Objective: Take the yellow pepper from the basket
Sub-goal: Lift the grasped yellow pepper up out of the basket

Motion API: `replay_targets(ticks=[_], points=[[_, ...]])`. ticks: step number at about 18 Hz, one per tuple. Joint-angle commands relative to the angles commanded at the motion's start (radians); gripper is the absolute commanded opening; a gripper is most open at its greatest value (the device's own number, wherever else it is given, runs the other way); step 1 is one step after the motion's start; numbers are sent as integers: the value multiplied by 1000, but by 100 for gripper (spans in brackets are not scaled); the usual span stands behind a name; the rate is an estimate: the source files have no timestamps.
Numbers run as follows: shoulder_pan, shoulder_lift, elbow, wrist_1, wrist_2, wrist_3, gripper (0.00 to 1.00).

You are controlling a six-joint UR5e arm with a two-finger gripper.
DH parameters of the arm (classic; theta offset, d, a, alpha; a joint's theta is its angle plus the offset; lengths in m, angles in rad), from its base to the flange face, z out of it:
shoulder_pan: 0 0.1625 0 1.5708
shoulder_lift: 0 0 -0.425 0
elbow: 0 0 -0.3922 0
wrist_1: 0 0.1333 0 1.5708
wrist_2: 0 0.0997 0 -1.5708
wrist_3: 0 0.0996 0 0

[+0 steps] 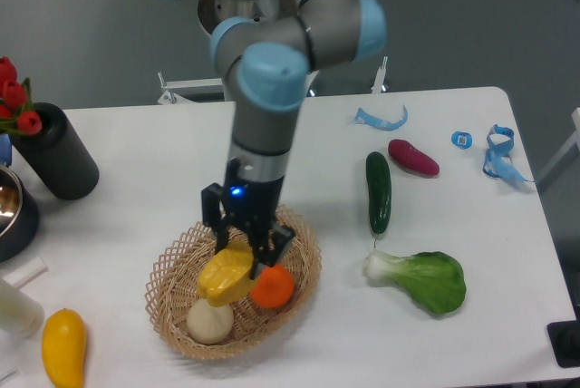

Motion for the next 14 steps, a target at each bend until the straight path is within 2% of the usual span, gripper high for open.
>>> replay_targets(ticks=[5, 14], points=[[46, -12, 43, 0, -2, 0, 30], [49, -6, 43, -2, -6, -5, 30]])
